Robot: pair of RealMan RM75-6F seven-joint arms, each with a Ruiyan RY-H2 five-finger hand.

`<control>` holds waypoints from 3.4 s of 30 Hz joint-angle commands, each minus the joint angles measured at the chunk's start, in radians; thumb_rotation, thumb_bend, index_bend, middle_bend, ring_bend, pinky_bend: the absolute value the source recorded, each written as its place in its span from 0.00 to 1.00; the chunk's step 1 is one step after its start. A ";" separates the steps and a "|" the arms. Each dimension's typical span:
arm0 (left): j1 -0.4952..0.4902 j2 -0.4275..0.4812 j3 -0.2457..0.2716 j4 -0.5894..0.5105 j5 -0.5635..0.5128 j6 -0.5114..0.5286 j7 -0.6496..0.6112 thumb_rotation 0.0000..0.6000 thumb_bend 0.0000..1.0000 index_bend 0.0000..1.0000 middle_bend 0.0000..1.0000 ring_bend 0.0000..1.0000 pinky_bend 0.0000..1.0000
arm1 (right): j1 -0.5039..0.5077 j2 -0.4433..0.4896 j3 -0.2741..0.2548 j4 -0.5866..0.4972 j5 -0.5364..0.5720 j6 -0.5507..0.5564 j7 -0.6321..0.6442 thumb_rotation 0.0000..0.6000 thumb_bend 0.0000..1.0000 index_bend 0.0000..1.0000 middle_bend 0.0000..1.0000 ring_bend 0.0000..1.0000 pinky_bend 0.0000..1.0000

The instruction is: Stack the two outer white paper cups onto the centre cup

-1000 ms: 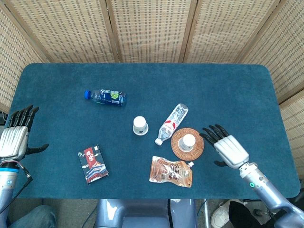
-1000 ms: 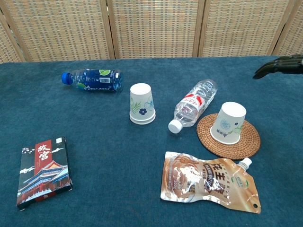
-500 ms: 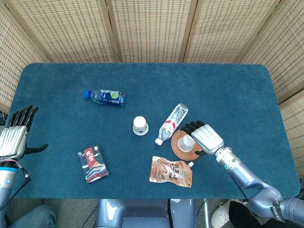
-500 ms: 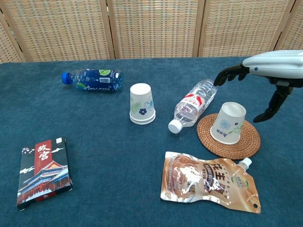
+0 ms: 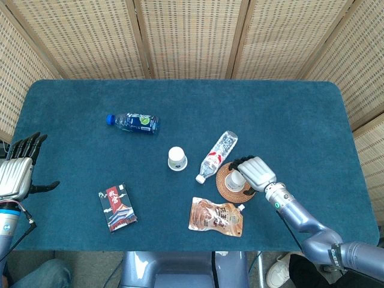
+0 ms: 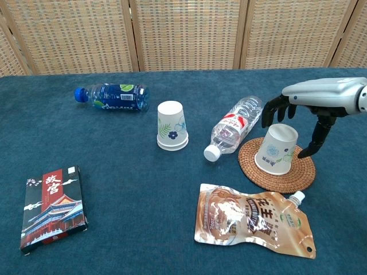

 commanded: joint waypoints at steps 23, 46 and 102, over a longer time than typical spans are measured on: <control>0.011 0.021 -0.041 0.006 -0.007 -0.076 -0.040 1.00 0.00 0.00 0.00 0.00 0.00 | 0.135 0.083 0.132 -0.196 0.066 0.085 -0.112 1.00 0.50 0.49 0.51 0.48 0.51; 0.004 0.046 -0.071 0.033 -0.029 -0.154 -0.111 1.00 0.00 0.00 0.00 0.00 0.00 | 0.592 -0.200 0.160 -0.029 0.748 0.201 -0.517 1.00 0.51 0.49 0.51 0.48 0.51; 0.061 0.020 -0.031 0.023 0.131 -0.077 -0.099 1.00 0.00 0.00 0.00 0.00 0.00 | 0.159 0.008 -0.243 0.004 -0.016 0.615 -0.042 1.00 0.00 0.02 0.00 0.00 0.00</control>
